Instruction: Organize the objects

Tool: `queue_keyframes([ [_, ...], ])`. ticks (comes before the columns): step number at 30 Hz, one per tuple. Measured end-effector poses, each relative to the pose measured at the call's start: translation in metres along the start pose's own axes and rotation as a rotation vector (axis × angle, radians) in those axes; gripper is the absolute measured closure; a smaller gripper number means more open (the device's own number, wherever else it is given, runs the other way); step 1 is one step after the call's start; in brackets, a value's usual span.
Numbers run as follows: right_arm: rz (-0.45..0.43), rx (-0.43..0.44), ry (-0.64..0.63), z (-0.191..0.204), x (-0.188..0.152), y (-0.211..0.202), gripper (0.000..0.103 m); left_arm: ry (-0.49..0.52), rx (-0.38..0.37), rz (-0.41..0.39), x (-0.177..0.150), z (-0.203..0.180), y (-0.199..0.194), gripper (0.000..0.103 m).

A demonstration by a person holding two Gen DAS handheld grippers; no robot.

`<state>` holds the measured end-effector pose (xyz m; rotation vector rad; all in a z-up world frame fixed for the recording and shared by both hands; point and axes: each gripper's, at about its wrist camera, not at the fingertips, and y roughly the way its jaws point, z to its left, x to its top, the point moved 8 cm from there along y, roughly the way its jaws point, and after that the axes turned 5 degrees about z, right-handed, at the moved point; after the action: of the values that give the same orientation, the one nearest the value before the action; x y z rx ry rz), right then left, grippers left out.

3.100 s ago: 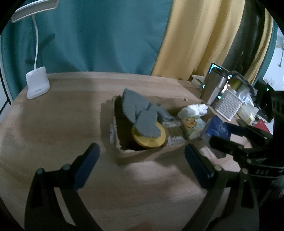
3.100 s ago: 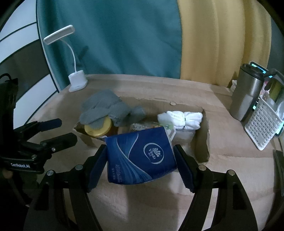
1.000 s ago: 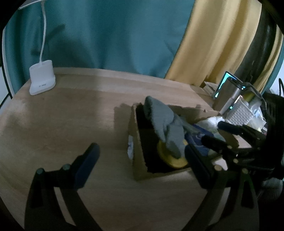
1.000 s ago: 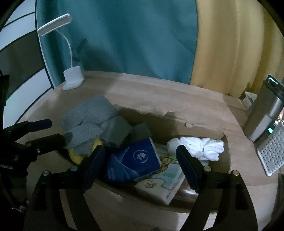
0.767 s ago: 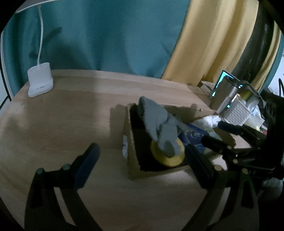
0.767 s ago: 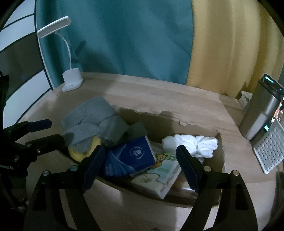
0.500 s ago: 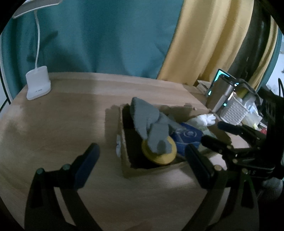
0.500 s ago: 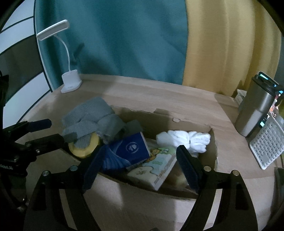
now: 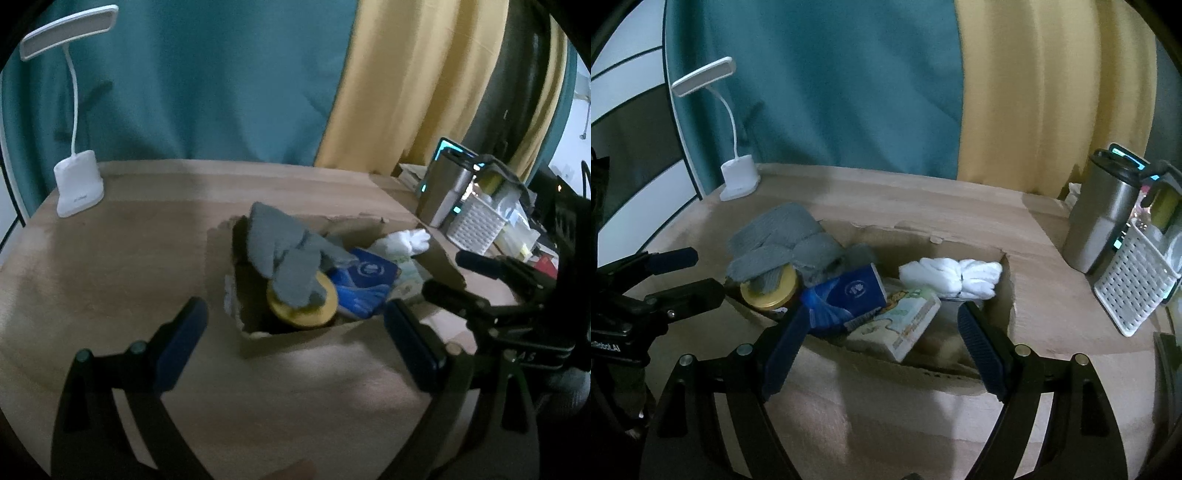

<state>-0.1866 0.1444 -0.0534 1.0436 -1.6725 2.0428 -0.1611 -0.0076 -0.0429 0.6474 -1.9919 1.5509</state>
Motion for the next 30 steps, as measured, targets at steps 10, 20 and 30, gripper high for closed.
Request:
queue_keyframes([
  [10,-0.020,-0.006,0.007,-0.005,-0.014,-0.021,0.018,0.022,-0.012,-0.010,-0.014,-0.019,-0.014,0.006],
  [20,-0.044,-0.023,0.011,-0.002,-0.029,-0.045,0.018,0.037,-0.030,-0.021,-0.030,-0.032,-0.030,0.006],
  [30,-0.063,-0.033,0.015,0.004,-0.041,-0.060,0.018,0.043,-0.032,-0.046,-0.040,-0.035,-0.045,0.006],
])
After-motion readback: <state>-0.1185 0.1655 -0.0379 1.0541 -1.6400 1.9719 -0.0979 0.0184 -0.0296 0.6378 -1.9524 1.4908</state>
